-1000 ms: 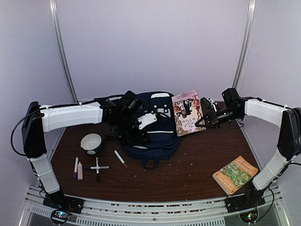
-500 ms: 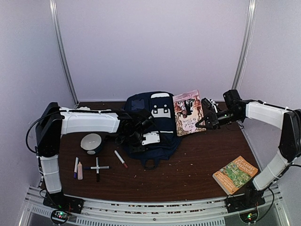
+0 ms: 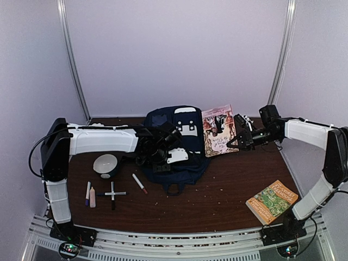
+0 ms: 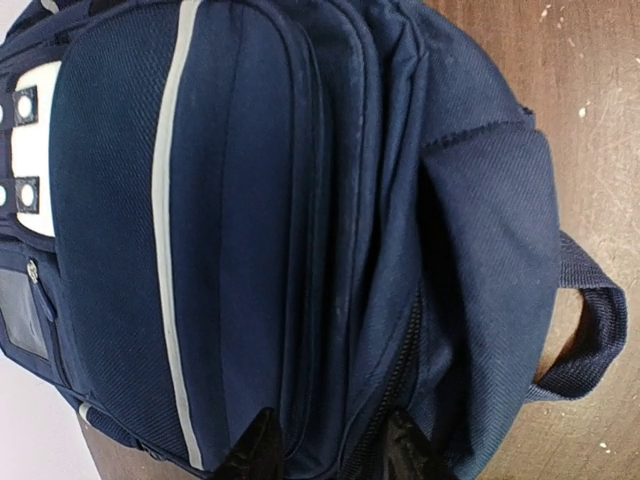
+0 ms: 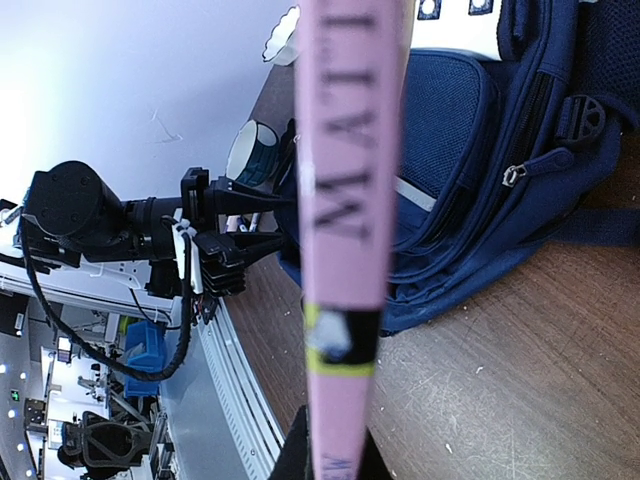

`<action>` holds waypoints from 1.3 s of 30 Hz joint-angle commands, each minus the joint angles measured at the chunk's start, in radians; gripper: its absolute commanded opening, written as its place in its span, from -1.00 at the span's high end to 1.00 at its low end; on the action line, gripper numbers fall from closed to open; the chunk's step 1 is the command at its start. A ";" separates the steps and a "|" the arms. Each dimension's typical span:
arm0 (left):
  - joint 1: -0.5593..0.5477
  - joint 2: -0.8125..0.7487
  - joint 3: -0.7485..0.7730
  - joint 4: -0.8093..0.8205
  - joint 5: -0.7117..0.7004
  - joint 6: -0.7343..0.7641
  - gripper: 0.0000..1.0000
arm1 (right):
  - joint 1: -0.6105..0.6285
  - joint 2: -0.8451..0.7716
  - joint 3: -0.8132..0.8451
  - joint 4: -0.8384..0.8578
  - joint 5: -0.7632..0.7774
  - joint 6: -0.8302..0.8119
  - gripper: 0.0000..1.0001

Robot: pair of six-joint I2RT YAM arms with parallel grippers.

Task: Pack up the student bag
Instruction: Pick up the largest pocket of the bag from the student bag.

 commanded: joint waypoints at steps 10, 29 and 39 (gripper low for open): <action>-0.013 -0.043 -0.086 0.123 -0.036 0.112 0.35 | -0.014 -0.035 -0.009 0.050 -0.034 0.014 1.00; -0.025 0.016 -0.171 0.420 -0.218 0.164 0.51 | -0.028 -0.047 -0.027 0.086 -0.042 0.047 1.00; -0.025 -0.071 -0.089 0.580 -0.323 0.103 1.00 | -0.077 0.015 0.191 -0.168 -0.003 -0.044 1.00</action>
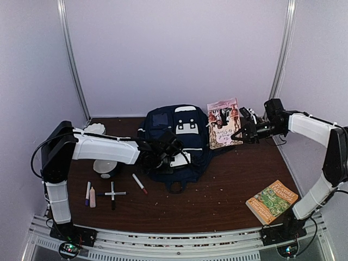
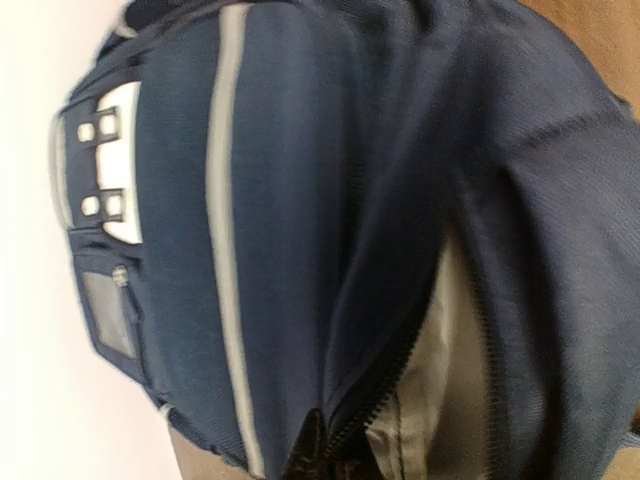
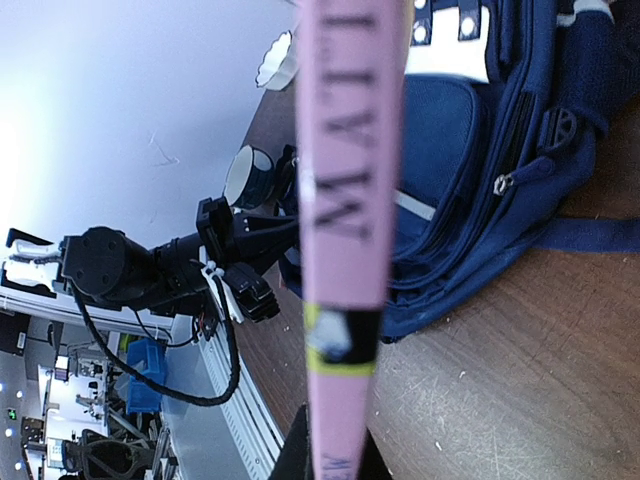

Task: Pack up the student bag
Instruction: Pick up the largest pocket of the bag from the student bag, then place the book in the largest pocket of the bag.

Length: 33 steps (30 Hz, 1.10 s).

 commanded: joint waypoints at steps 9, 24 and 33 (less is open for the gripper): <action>0.037 -0.014 0.295 0.261 -0.043 -0.125 1.00 | -0.028 -0.023 0.285 -0.135 -0.043 0.023 1.00; 0.097 0.042 0.501 0.247 0.072 -0.253 1.00 | 0.009 -0.312 -0.207 0.292 -0.093 0.394 1.00; 0.126 0.052 0.494 0.247 0.092 -0.311 1.00 | 0.093 -0.389 -0.235 0.143 -0.121 0.426 1.00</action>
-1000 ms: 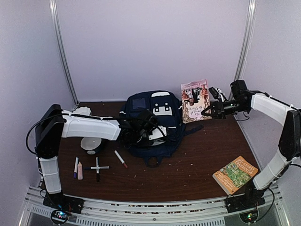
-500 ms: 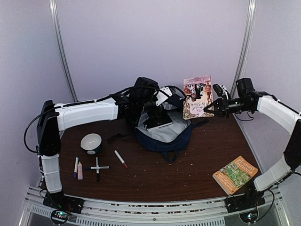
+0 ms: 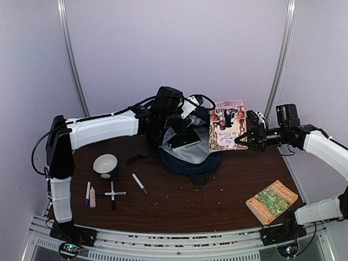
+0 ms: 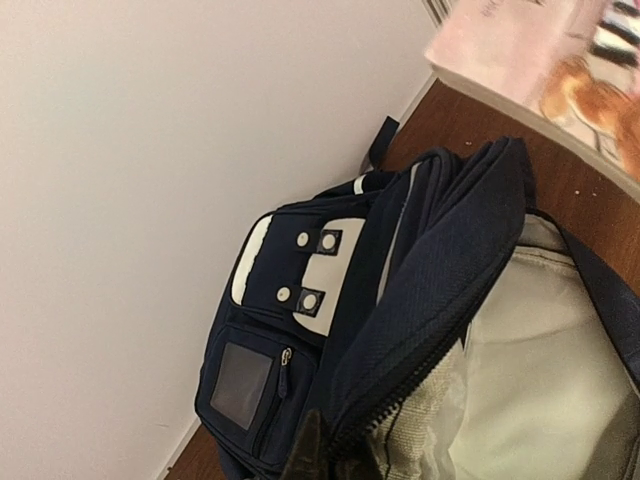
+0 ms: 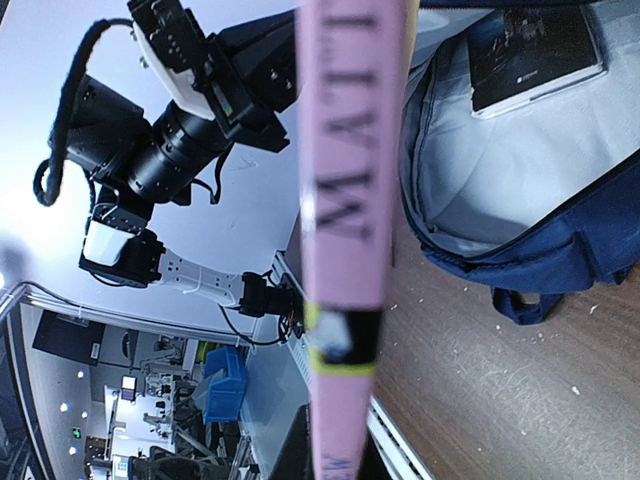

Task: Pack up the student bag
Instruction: Place the book in the largest pocket of the bag.

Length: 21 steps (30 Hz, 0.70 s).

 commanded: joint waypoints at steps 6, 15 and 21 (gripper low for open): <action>0.056 -0.009 0.078 0.133 0.043 -0.102 1.00 | 0.075 -0.116 -0.186 0.106 -0.043 0.161 1.00; 0.056 -0.033 0.091 0.120 0.066 -0.130 1.00 | 0.192 0.019 -0.160 0.153 -0.049 0.181 1.00; 0.054 -0.107 0.017 0.162 0.115 -0.141 1.00 | 0.246 0.171 -0.004 0.108 -0.070 0.107 1.00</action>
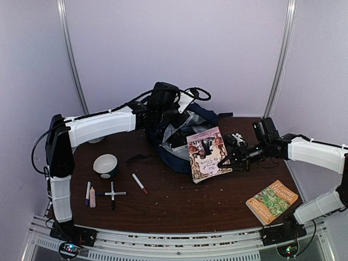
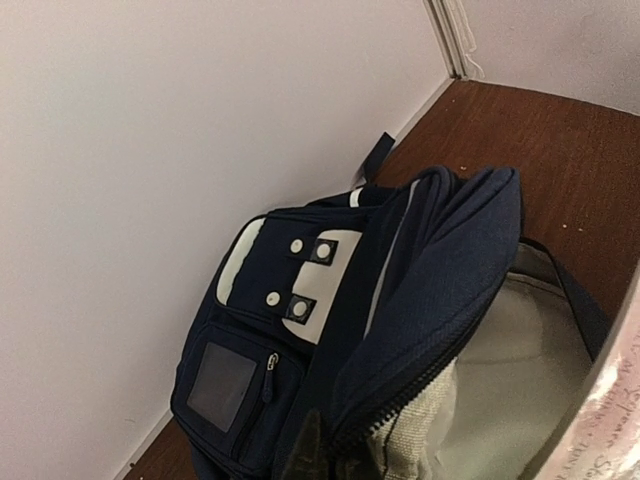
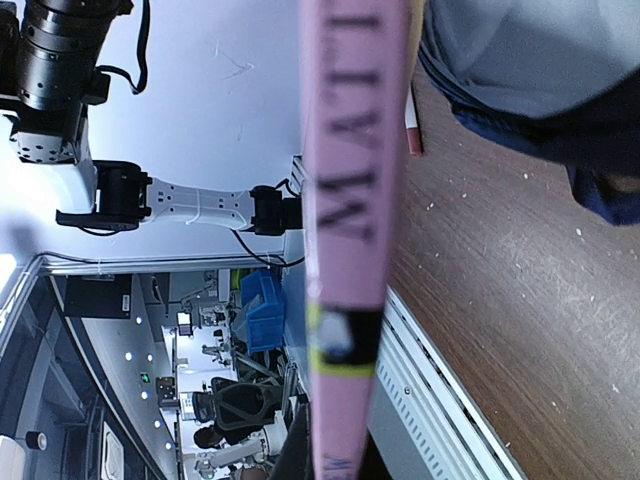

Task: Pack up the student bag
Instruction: Place the book in the largest pocket of the bag.

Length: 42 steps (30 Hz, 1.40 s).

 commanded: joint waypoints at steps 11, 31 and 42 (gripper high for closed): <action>0.005 -0.219 -0.123 0.211 0.054 -0.004 1.00 | 0.107 0.235 0.160 0.151 -0.067 0.083 1.00; -0.014 -0.379 -0.274 0.272 0.044 0.021 1.00 | 0.158 0.502 0.343 0.239 -0.047 0.169 1.00; -0.030 -0.416 -0.334 0.281 0.045 0.013 1.00 | 0.157 0.700 0.348 0.843 -0.032 0.616 1.00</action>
